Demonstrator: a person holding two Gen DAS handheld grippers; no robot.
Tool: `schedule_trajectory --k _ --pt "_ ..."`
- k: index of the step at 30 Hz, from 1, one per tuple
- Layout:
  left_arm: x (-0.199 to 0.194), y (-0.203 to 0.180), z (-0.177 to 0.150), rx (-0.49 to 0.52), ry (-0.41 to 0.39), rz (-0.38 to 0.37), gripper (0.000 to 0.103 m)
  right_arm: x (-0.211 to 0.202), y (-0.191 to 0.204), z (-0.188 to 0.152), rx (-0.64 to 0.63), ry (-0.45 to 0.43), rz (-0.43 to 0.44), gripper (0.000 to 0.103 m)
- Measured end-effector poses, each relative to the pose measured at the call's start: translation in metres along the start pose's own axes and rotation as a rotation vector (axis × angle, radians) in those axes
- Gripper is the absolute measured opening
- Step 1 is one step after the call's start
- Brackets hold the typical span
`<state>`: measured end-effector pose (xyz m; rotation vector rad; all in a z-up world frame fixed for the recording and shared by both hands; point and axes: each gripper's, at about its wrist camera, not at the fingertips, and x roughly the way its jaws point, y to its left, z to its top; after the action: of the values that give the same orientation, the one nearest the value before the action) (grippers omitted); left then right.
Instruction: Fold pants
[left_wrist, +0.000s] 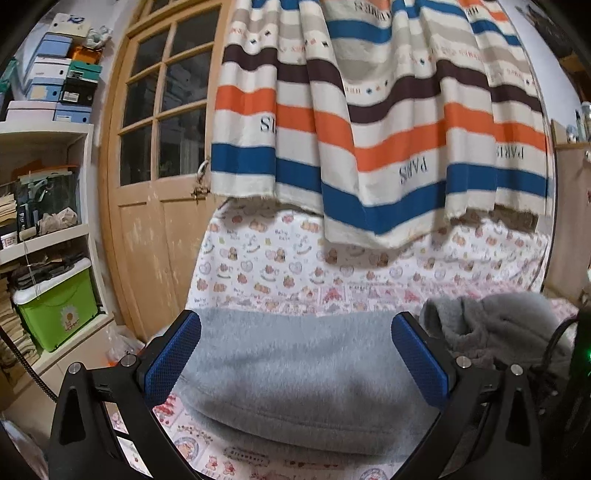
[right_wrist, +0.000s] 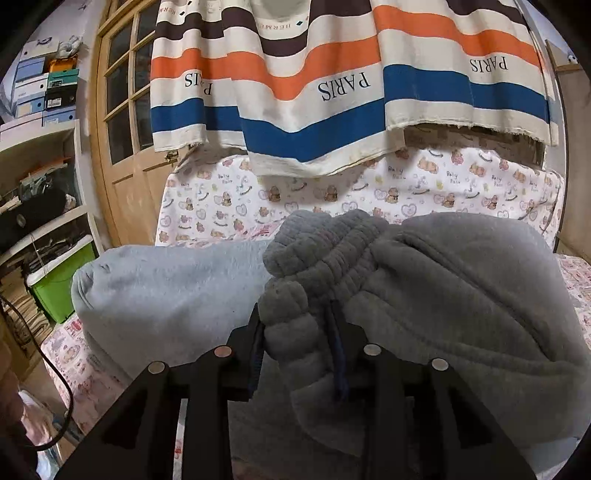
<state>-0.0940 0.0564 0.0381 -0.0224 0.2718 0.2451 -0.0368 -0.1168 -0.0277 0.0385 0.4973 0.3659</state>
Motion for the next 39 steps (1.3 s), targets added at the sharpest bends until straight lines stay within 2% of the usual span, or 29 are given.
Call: schedule_trajectory --k 5,10,13,17,22,24,27,28,30,31,34,36,39 --pt "0.003 0.012 -0.006 -0.029 0.026 0.011 0.102 -0.001 -0.001 0.001 0.037 0.031 0.044 0.04" --pt "0.002 0.033 -0.006 -0.045 0.03 0.065 0.102 -0.003 -0.007 0.002 0.097 0.041 0.072 0.041" --pt "0.001 0.043 -0.008 -0.045 0.026 0.096 0.102 -0.011 -0.012 0.003 0.151 0.045 0.135 0.057" --pt "0.007 0.058 -0.016 -0.065 0.072 0.12 0.102 -0.017 0.003 0.013 0.043 0.093 0.098 0.06" --pt "0.015 0.08 -0.028 -0.115 0.146 0.131 0.102 -0.035 -0.009 0.035 0.041 0.01 0.029 0.06" --pt "0.024 0.09 -0.032 -0.126 0.211 0.15 0.102 -0.034 -0.018 0.045 0.06 -0.005 -0.008 0.059" --pt "0.04 0.116 -0.042 -0.233 0.309 0.149 0.102 -0.009 -0.027 0.052 0.063 0.106 -0.046 0.041" --pt "0.043 0.127 -0.046 -0.282 0.333 0.141 0.102 0.005 -0.029 0.05 0.071 0.174 -0.012 0.038" --pt "0.047 0.147 -0.052 -0.383 0.366 0.122 0.102 0.025 -0.034 0.039 0.119 0.244 0.062 0.037" --pt "0.048 0.154 -0.055 -0.428 0.372 0.111 0.101 0.033 -0.038 0.032 0.151 0.258 0.089 0.036" --pt "0.049 0.169 -0.063 -0.534 0.39 0.076 0.089 0.035 -0.045 0.028 0.173 0.24 0.122 0.036" --pt "0.054 0.173 -0.068 -0.588 0.411 0.032 0.084 0.034 -0.045 0.028 0.169 0.248 0.123 0.036" --pt "0.064 0.176 -0.076 -0.669 0.461 -0.053 0.07 0.029 -0.039 0.03 0.138 0.235 0.099 0.037"
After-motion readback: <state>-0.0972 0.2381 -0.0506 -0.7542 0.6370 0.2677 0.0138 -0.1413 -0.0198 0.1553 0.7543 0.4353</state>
